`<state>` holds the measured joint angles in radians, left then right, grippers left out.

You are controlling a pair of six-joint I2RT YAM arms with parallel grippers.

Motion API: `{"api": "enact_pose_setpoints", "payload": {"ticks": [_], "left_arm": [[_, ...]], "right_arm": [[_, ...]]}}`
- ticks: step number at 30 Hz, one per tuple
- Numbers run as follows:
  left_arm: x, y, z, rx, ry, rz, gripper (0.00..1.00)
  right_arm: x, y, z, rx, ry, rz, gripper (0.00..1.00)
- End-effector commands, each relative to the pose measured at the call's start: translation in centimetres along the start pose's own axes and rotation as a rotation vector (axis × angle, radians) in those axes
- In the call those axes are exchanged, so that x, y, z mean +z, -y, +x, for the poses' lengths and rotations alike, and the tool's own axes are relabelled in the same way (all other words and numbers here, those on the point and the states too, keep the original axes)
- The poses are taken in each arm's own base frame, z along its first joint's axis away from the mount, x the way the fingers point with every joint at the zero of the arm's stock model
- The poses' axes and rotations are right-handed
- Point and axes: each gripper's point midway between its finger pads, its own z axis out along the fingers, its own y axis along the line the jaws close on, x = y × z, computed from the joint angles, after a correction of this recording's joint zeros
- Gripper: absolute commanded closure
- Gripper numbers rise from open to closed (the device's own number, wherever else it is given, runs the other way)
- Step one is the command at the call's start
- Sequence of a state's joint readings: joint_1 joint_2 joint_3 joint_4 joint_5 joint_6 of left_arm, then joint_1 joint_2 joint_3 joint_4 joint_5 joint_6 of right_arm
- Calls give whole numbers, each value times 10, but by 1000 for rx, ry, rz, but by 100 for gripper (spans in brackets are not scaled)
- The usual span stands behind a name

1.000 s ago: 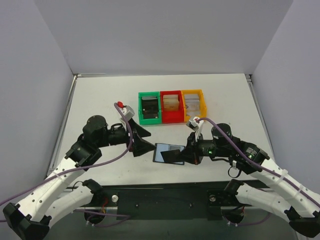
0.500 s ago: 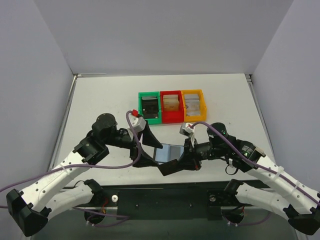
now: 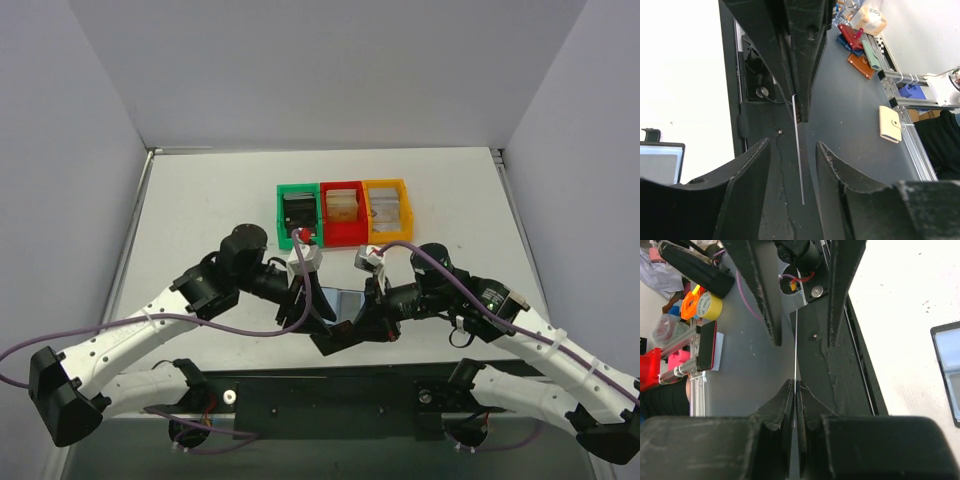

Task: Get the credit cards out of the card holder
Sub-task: Place the credit card in the storage box.

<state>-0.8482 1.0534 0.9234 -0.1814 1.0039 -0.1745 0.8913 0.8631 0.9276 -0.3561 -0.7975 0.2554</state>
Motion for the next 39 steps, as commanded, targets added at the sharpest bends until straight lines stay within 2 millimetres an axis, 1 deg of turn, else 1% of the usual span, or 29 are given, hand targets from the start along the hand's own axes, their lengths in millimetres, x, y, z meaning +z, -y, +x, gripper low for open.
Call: {"api": "enact_pose_setpoints", "payload": {"ticks": [1,5,7,8,10,12,15,19,22,25,29,31,34,36,39], "left_arm": [[0,7,-13,20,5,24,50],[-1,10,-16,28,14,28,53],[-1,10,-16,23,9,31,57],[-1,10,-16,21,8,27,61],[-1,8,-15,18,7,24,67],[-1,8,-16,17,11,25,69],[-1,9,-16,14,11,31,69],[0,8,-14,1,3,28,64],[0,7,-11,-10,-2,27,63],[0,8,-10,-9,-1,26,63],[1,6,-6,-22,-15,28,70],[2,5,-4,-26,-21,28,71],[2,4,-3,-27,-27,27,71],[2,3,-1,-27,-32,26,67],[2,3,1,-30,-34,24,68]], "right_arm": [[-2,-11,-18,-45,42,-26,100],[-3,-10,-19,-49,45,-18,100],[-2,-9,-18,-47,41,-14,100],[-2,-9,-19,-50,44,-15,100],[-2,-9,-19,-49,43,-15,100],[-2,-9,-19,-53,44,-15,100],[-2,-8,-19,-54,44,-9,100],[-2,-7,-20,-54,46,-1,100],[-2,-6,-20,-56,46,1,100],[-2,-6,-20,-56,45,1,100],[-2,-6,-21,-57,47,2,100],[-2,-6,-23,-58,51,5,100],[-2,-6,-23,-59,52,7,100],[-2,-5,-23,-59,53,10,100],[-2,-5,-23,-60,51,9,100]]}}
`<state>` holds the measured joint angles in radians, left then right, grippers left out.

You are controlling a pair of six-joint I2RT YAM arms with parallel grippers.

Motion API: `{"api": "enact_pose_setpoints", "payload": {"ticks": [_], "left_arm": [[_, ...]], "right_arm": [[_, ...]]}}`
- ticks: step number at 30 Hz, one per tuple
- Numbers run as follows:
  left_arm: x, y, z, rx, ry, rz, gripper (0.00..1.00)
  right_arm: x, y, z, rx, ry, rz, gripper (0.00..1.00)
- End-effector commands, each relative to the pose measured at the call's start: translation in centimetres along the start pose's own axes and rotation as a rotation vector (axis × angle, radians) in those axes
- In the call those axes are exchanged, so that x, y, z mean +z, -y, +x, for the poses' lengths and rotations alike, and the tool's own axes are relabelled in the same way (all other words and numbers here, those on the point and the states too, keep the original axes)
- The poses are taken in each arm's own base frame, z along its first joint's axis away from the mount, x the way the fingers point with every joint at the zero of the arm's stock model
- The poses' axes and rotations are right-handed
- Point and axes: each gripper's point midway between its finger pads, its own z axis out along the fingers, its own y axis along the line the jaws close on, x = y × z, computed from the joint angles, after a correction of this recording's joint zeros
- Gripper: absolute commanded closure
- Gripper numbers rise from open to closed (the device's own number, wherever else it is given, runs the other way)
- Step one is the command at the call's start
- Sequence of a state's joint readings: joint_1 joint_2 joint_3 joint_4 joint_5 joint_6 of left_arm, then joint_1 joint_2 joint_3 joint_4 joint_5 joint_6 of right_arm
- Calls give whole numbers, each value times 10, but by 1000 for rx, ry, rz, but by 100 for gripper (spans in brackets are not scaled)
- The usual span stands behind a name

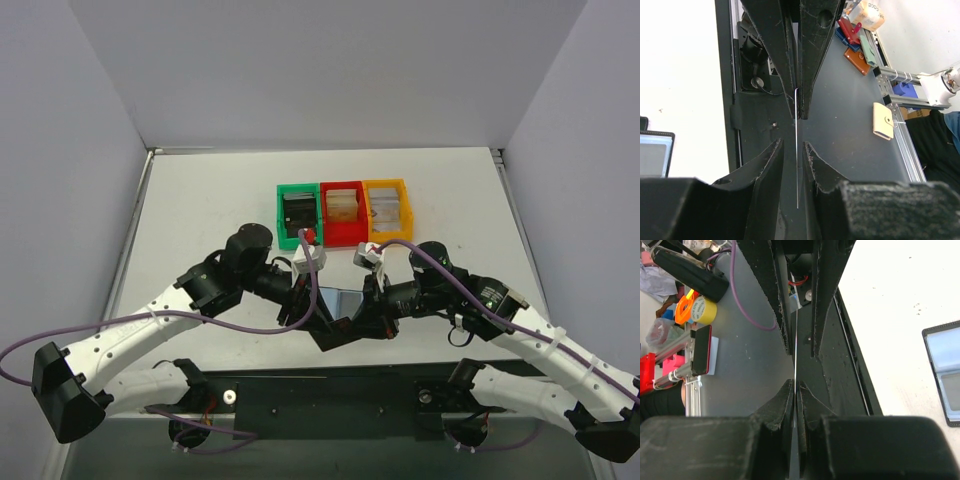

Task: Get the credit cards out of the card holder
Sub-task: Place the credit card in the storage box.

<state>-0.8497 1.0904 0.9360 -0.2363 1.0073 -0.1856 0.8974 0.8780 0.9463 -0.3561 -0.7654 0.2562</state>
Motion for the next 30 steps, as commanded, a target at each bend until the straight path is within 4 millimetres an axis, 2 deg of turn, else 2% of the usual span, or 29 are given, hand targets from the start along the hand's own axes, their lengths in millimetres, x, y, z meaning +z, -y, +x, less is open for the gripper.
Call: {"api": "enact_pose_setpoints", "payload": {"ticks": [1,3,7,8,10,13,17,21,30], "left_arm": [[-2,9,-11,55,13,26,71],[-1,9,-9,50,9,31,76],[-1,9,-12,53,18,33,77],[0,9,-11,50,17,35,77],[-1,9,-15,55,27,27,68],[-1,11,-18,63,32,30,66],[-1,11,-21,70,35,32,66],[-2,10,-20,65,34,30,71],[-5,9,-28,72,50,23,70]], "right_arm": [[-2,-7,-17,-51,41,-16,100],[-3,-8,-17,-52,42,-16,100],[-2,-7,-17,-51,38,-18,100],[-2,-8,-17,-51,37,-20,100],[-1,-7,-16,-50,36,-20,100],[-2,-7,-16,-50,36,-20,100],[-2,-8,-16,-49,37,-21,100],[-1,-8,-15,-49,34,-24,100],[-1,-7,-14,-46,30,-23,100]]}}
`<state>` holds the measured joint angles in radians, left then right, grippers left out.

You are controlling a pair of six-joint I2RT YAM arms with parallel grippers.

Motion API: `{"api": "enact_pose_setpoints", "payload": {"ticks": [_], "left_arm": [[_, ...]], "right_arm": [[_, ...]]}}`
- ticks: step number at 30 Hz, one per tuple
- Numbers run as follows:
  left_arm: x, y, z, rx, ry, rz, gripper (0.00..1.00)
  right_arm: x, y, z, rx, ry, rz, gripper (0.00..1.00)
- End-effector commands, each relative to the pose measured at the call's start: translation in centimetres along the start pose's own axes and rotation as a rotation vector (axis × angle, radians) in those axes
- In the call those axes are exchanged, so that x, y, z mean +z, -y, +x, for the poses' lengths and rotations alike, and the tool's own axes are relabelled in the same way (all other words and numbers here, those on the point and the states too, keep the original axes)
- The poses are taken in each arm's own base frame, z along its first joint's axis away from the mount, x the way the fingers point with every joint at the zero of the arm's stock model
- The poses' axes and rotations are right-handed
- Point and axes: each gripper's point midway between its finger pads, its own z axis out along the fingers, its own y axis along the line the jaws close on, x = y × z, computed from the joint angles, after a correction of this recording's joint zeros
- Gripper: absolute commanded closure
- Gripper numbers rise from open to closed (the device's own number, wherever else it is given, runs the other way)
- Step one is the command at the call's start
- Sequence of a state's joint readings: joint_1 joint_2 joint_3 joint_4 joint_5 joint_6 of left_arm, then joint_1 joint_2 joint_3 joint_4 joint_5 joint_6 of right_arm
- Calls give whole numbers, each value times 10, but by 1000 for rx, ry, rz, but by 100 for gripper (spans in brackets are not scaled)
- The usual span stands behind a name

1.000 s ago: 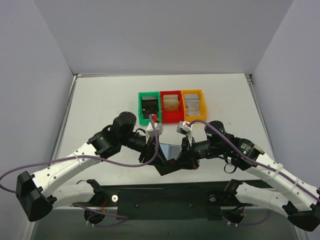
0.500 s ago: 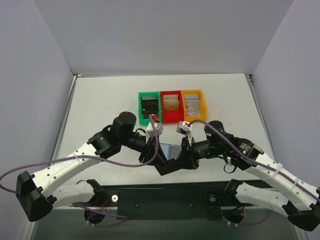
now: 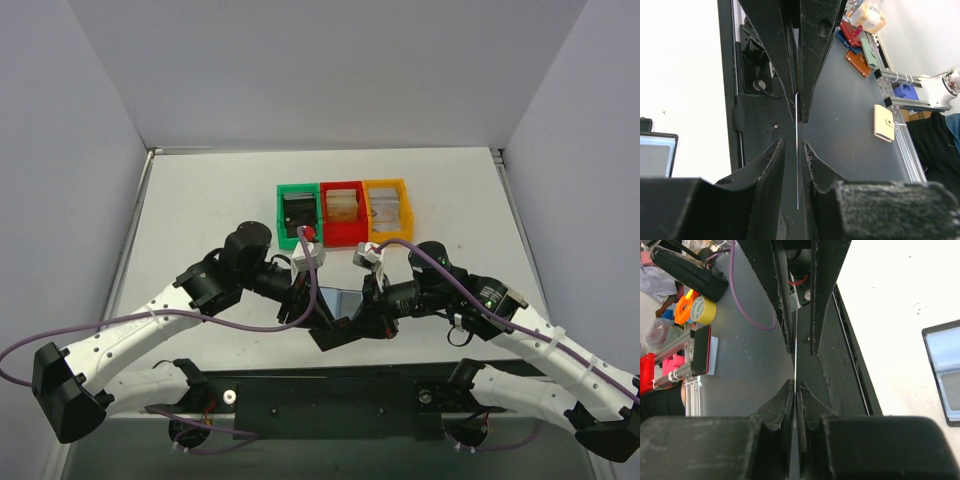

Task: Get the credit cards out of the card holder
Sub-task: Place the credit card in the storage box.

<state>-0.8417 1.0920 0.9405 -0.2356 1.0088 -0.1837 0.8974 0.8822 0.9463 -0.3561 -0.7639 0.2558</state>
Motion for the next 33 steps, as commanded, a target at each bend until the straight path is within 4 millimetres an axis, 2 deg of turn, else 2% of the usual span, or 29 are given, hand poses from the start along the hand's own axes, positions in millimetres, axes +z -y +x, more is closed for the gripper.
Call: {"api": "enact_pose_setpoints", "payload": {"ticks": [1,11,13,16,20,21,22,23,25,26,27,28,29,32,33], "left_arm": [[-3,10,-26,69,46,27,70],[-1,11,-23,59,43,50,71],[-1,12,-23,58,40,61,76],[-1,11,-21,58,32,59,98],[-2,9,-22,58,33,44,100],[-2,7,-22,60,35,35,100],[-3,6,-24,71,38,29,100],[-6,1,-25,67,43,8,100],[-18,-13,-30,60,57,-42,100],[-25,-19,-28,47,51,-64,100],[-39,-36,-31,23,77,-125,100],[-45,-45,-32,11,101,-163,100],[-54,-62,-37,-1,134,-256,100],[-67,-91,-51,-6,194,-395,100],[-74,-111,-52,-18,203,-480,100]], "right_arm": [[-2,-8,-14,-48,33,-25,100],[-2,-8,-14,-49,35,-24,100],[-2,-8,-14,-51,35,-21,100],[-3,-7,-16,-56,42,-13,100],[-3,-5,-15,-52,43,-4,100],[-3,-4,-15,-49,41,1,89],[-3,-2,-15,-41,42,17,83],[-4,2,-15,-34,45,41,48],[-7,9,-15,-14,57,76,40],[-10,16,-14,10,64,99,38],[-15,19,-13,18,79,117,38],[-19,24,-15,36,100,141,38],[-23,26,-13,38,112,150,37],[-30,33,-12,40,134,201,37],[-33,33,-10,35,140,213,37]]}}
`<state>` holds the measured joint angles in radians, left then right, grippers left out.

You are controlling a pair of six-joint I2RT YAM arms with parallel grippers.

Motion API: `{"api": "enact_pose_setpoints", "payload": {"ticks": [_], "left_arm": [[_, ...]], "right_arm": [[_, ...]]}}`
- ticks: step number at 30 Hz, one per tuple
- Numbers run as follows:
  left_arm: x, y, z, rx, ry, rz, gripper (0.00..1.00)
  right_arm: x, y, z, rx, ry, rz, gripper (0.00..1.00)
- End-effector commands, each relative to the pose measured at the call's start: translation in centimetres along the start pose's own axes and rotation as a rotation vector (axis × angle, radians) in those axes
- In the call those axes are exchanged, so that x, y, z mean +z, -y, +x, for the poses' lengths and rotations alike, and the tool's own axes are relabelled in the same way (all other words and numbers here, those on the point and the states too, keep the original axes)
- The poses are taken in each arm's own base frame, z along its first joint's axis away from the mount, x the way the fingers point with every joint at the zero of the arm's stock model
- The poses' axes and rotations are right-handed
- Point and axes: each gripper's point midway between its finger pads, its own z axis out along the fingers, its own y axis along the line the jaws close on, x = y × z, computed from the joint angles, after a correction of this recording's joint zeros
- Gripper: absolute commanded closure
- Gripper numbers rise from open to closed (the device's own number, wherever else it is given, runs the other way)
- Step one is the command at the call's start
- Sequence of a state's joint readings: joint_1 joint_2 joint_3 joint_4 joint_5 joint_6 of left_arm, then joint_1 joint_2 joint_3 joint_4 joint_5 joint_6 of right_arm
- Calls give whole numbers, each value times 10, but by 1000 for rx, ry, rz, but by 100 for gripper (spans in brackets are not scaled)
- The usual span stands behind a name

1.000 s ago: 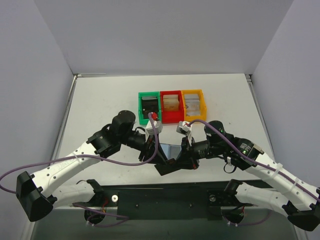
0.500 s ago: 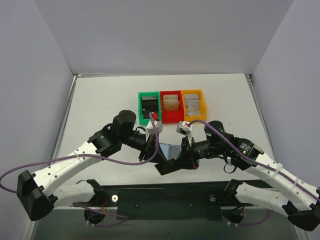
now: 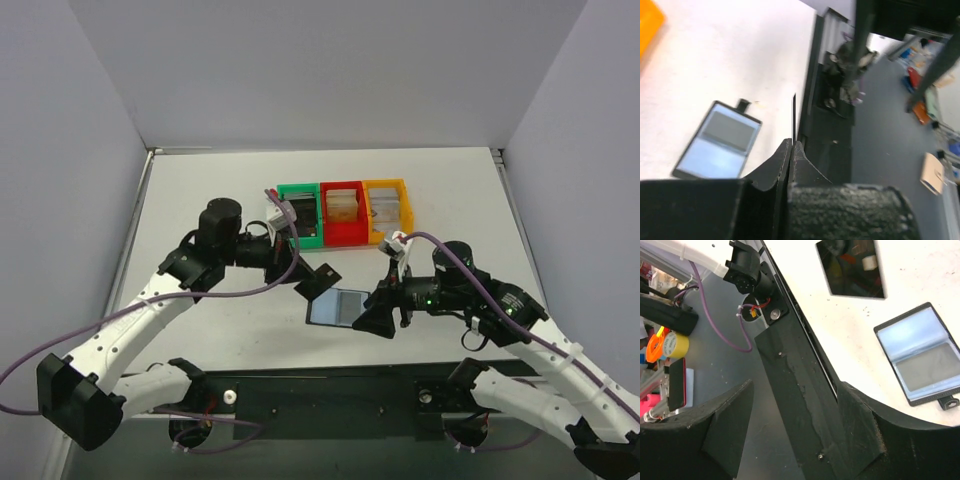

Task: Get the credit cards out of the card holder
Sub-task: Place the credit card in the storage box.

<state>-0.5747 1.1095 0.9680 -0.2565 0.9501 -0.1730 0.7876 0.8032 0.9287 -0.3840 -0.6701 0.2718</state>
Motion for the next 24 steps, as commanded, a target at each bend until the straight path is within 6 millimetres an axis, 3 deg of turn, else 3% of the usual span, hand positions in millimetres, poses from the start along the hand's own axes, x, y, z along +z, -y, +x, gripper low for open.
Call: {"api": "enact_pose_setpoints", "payload": {"ticks": [1,4,8,10,19,24], "left_arm": [[-9,-50,-38,52,102,-263,100],[-14,-82,-51,122,86,-398,100],[-13,-109,-57,309,43,-437,100],[-11,-115,-57,428,10,-372,100],[-25,-171,-62,645,-41,-244,100],[-13,-199,-56,674,-157,-147,100]], "right_arm": [[-11,5,-1,-6,41,55,37],[-18,6,3,-8,49,78,38],[-22,6,9,-2,59,85,38],[-25,5,11,1,70,86,38],[-34,-1,21,-3,66,70,39],[-30,0,28,8,35,58,41]]}}
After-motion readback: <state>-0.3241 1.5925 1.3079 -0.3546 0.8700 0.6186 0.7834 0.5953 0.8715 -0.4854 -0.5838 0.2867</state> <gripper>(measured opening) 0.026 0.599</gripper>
